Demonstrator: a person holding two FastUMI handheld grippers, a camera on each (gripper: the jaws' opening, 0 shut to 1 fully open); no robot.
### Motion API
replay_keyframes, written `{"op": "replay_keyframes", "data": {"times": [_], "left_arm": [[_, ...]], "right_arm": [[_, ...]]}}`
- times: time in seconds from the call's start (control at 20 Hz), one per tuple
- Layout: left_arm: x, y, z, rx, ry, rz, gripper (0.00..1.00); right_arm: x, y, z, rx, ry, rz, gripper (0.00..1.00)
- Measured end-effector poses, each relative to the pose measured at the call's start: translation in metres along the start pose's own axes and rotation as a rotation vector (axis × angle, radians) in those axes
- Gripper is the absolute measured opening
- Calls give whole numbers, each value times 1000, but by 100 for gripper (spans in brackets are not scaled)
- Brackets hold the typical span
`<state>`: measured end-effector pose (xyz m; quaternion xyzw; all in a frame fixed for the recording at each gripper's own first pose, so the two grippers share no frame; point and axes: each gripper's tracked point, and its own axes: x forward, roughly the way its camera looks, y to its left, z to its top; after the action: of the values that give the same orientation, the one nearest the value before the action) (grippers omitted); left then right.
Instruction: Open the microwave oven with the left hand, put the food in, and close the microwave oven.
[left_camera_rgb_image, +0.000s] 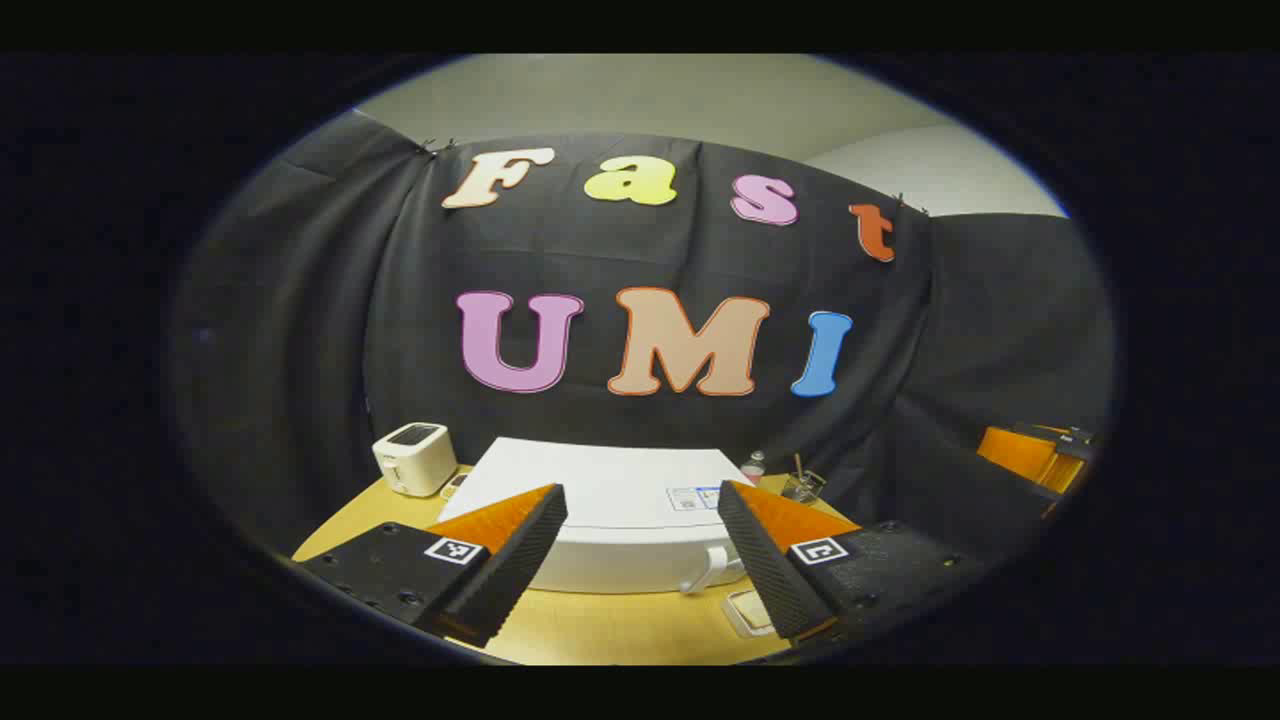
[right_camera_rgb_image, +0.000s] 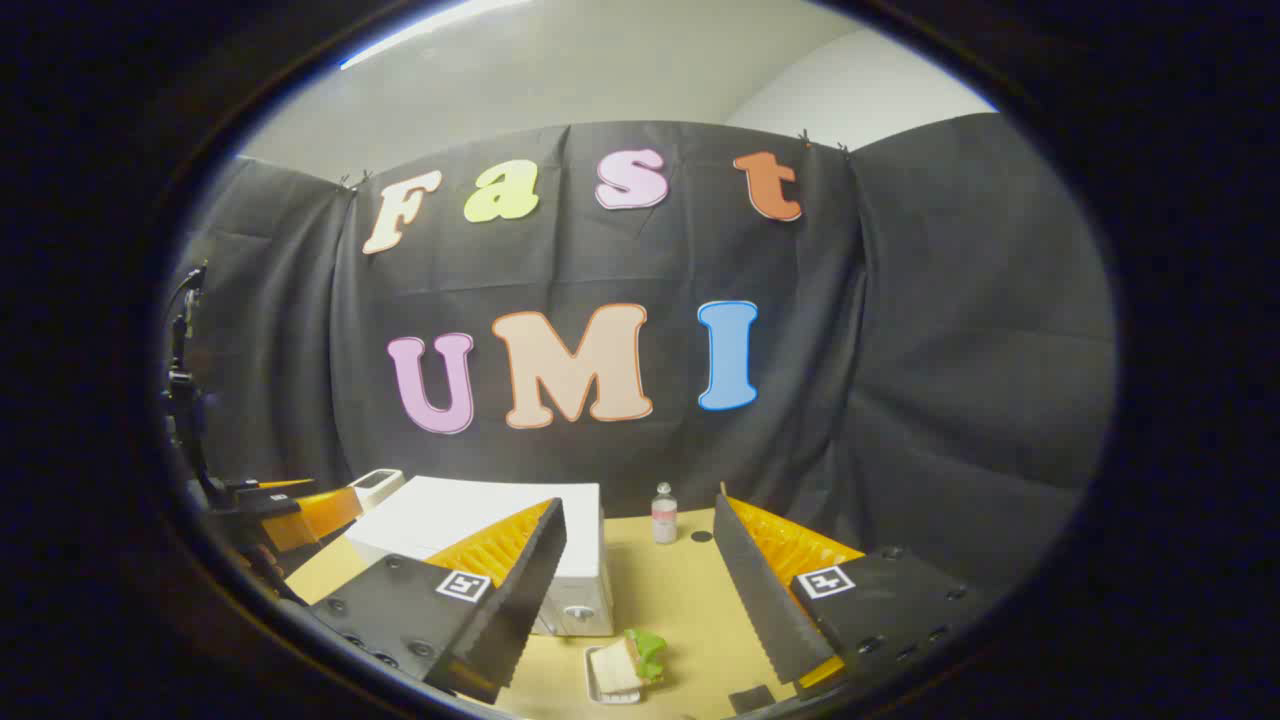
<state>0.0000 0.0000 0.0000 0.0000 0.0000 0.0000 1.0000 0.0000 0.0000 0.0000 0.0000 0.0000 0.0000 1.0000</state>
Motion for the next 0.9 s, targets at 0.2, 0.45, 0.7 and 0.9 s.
{"op": "replay_keyframes", "data": {"times": [0.2,0.45,0.7,0.9], "left_arm": [[0,-5,-1,5,4,-8,94],[5,-6,-9,-21,24,-3,96],[6,6,-11,-12,27,31,96],[3,12,-10,17,21,49,96]], "right_arm": [[0,-6,4,6,-9,-7,92],[5,-15,-3,-8,8,-24,95],[10,-17,-5,5,13,-18,92],[16,-20,-11,-4,21,-21,92]]}}
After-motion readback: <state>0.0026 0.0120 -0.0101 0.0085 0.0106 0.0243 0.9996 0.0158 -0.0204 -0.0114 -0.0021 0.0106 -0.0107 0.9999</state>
